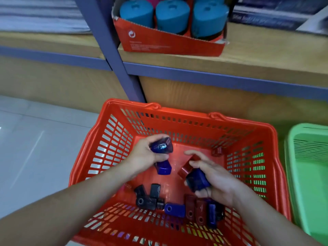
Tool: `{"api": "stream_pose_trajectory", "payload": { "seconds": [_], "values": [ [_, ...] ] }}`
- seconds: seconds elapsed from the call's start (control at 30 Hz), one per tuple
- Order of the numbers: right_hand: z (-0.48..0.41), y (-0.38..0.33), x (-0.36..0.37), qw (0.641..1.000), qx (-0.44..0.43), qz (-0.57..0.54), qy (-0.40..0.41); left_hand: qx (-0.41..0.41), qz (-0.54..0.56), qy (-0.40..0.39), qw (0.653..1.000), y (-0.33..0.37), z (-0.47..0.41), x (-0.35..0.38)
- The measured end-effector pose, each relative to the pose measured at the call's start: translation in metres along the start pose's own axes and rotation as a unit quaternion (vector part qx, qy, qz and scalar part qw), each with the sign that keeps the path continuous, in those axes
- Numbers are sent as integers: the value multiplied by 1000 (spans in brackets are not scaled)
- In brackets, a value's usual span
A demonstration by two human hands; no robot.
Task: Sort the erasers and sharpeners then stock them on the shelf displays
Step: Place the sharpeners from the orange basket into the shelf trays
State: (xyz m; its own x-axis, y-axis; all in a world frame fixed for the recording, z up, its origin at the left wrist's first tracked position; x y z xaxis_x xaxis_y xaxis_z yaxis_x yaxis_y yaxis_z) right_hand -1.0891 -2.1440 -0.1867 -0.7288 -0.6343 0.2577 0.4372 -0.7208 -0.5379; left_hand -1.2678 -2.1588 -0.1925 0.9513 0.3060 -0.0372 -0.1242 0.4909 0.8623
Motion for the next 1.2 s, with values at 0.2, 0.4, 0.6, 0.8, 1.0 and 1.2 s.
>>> {"api": "stream_pose_trajectory", "payload": {
  "seconds": [0.2, 0.4, 0.6, 0.8, 1.0, 1.2],
  "values": [
    [58, -50, 7, 996, -77, 15, -41, 187, 43, 6, 981, 129, 48, 57],
    [129, -90, -4, 983, -127, -125, -51, 282, 32, 89, 955, 218, 97, 99],
    [205, -108, -40, 971, -206, -116, -26, 324, 69, 106, 938, 275, 146, 159],
    [280, -126, -80, 967, -241, -48, -62, 332, 105, 113, 931, 304, 174, 217],
    [331, -145, -147, 965, -250, 73, 33, 332, 43, 47, 941, 330, 179, 291],
    [346, -164, -225, 958, -268, -27, 95, 239, 181, -30, 954, 348, 151, 321]
  ]
}}
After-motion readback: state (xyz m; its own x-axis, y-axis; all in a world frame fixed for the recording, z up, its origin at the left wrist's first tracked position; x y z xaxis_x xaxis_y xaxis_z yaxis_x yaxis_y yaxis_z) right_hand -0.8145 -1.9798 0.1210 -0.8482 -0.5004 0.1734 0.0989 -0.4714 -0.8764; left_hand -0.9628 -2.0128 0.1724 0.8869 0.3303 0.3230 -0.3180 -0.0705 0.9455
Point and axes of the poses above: each hand's wrist, its own z-axis away from the middle knuckle, its own x-axis out of the palm, y = z × x, the point moved 10 cm from there along -z, towards the middle knuckle, and after that the axes turned 6 degrees about z, right-handed, at the moved point
